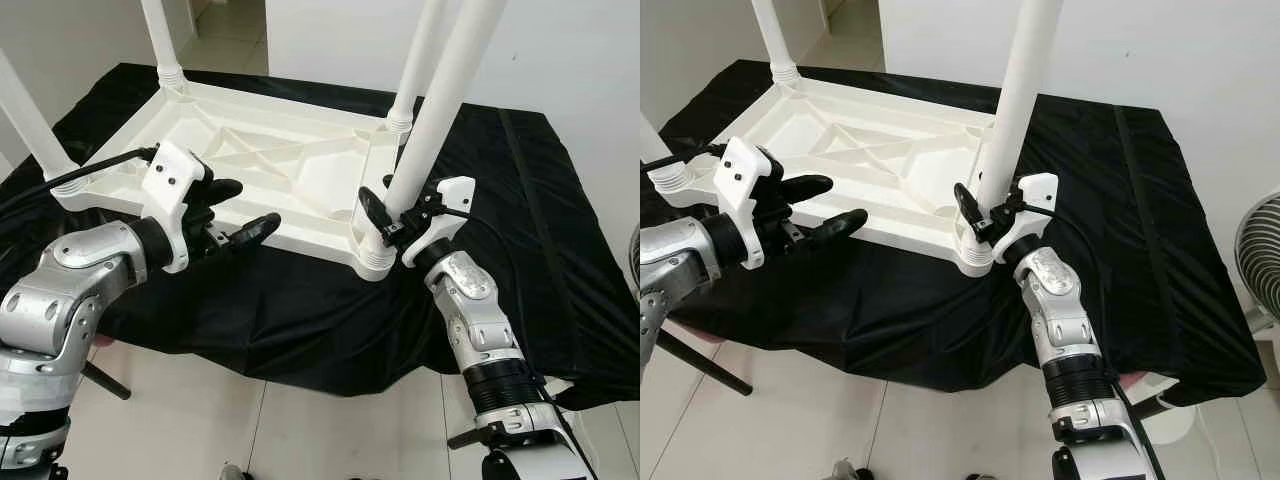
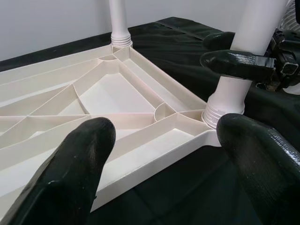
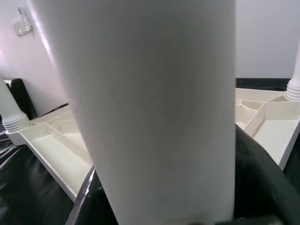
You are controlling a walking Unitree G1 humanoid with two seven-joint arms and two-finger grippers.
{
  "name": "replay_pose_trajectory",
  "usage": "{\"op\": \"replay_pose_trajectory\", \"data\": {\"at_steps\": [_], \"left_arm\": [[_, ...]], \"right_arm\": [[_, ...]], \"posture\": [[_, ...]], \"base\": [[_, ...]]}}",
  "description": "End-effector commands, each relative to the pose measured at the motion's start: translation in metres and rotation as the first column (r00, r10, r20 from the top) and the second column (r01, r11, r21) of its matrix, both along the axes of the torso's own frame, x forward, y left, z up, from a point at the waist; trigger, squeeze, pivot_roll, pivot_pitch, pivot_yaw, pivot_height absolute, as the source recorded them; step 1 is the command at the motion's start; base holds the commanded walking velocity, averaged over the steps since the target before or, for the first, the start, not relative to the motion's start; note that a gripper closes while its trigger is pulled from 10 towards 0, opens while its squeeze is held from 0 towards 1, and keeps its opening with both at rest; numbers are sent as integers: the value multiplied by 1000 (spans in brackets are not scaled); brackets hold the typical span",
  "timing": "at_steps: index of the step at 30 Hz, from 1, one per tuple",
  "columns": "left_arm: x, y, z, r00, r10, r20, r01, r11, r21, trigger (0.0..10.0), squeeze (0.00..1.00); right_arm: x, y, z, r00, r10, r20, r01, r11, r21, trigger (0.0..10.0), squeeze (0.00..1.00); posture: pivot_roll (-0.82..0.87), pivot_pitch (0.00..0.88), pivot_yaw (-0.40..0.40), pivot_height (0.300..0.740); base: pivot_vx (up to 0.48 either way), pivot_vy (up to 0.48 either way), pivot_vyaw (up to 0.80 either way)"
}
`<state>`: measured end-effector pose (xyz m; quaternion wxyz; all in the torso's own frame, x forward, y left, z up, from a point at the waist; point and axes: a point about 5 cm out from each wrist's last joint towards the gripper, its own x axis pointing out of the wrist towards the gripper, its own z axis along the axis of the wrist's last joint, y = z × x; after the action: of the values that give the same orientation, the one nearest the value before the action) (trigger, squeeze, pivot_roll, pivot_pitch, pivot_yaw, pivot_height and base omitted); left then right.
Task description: Building children table
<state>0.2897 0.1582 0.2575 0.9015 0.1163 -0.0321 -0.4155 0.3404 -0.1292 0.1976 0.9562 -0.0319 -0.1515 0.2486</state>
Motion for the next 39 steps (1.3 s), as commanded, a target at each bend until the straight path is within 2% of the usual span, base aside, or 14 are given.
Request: {"op": "replay_pose_trajectory", "data": {"at_steps": [1,4,7,17,22,24,27,38,39], "left_arm": [[1,-2,1,1000,11,2,-11,1000,8,10000,0],[0,-2,1,1000,10,1,-11,1000,9,10000,0],[1,-1,1,1000,12,0,-12,1000,10,10000,0],[2,-2,1,1000,10,0,-10,1000,9,10000,0],[2,-3,1,1000,8,0,-8,1000,7,10000,0],[1,-3,1,1000,7,-1,-7,1000,5,10000,0],[1,-4,0,1000,6,-1,-6,1000,3,10000,0],[0,-3,0,1000,5,-1,-5,1000,1,10000,0],[0,-3,0,1000,4,-1,-4,1000,1,10000,0]], "right_arm": [[-4,-11,-55,963,-28,-267,21,999,-32,10000,0],[-5,-11,-61,950,-16,-311,19,1000,6,10000,0],[-8,-9,-65,950,14,-312,-22,1000,-21,10000,0],[-4,-11,-63,950,14,-311,-36,997,-64,10000,0],[1,-9,-56,958,11,-288,-49,991,-125,10000,0],[8,-7,-45,962,10,-272,-74,972,-225,10000,0],[11,-5,-39,960,27,-278,-106,955,-277,10000,0],[10,-4,-36,958,41,-285,-113,965,-239,10000,0],[9,-4,-40,949,46,-313,-111,975,-193,10000,0]], "posture": [[14,147,28,740],[14,147,28,740],[14,148,33,740],[12,145,34,740],[12,143,31,740],[12,141,29,740],[12,141,29,740],[13,134,22,740],[14,134,24,740]], "base": [[0,0,0],[0,0,0],[0,0,0],[0,0,0],[0,0,0],[0,0,0],[0,0,0],[0,0,0],[0,0,0]]}}
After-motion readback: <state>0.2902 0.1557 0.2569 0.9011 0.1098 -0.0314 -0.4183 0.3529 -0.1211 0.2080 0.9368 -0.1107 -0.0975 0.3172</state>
